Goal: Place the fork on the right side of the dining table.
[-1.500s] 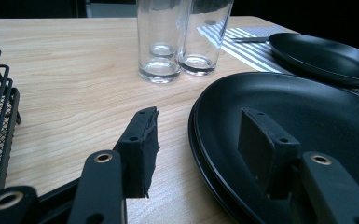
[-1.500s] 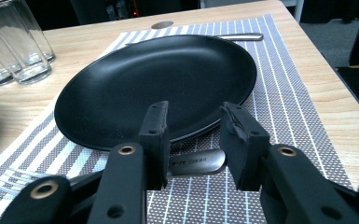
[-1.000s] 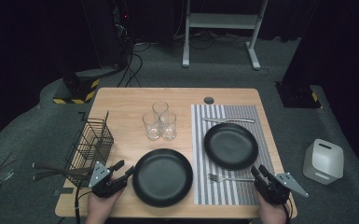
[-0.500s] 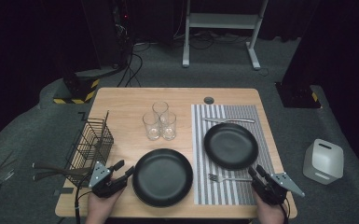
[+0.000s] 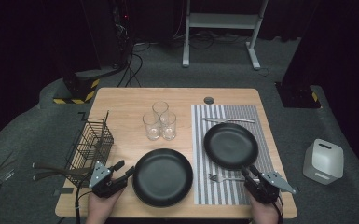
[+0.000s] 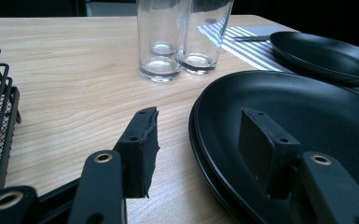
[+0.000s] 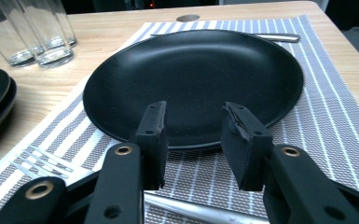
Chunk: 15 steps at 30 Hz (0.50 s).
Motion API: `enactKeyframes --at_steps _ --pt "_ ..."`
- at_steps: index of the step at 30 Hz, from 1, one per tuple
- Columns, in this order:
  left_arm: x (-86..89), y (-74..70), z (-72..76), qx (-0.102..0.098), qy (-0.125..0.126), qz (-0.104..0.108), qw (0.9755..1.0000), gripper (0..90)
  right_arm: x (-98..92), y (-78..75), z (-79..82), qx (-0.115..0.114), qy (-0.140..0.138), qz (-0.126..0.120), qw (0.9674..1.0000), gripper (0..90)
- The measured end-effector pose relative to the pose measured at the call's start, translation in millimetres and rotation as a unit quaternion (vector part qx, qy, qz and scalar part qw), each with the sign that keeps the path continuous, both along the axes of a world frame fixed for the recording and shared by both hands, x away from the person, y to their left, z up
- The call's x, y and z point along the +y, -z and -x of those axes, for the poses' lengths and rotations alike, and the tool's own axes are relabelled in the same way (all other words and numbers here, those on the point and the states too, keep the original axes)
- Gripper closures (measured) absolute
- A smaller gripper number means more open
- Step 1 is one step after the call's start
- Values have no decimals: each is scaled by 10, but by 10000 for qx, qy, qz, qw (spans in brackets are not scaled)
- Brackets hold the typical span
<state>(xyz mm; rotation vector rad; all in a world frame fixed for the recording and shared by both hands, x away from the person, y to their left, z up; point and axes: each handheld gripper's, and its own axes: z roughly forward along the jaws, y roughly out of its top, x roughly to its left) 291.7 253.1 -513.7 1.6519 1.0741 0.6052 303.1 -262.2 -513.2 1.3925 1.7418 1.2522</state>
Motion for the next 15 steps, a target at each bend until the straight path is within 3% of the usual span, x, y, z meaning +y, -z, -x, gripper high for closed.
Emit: enactKeyframes --at_steps 15 --pt "2 46 -23 90 0 1 10000 478 314 0 -57 45 -426 244 9988 587"
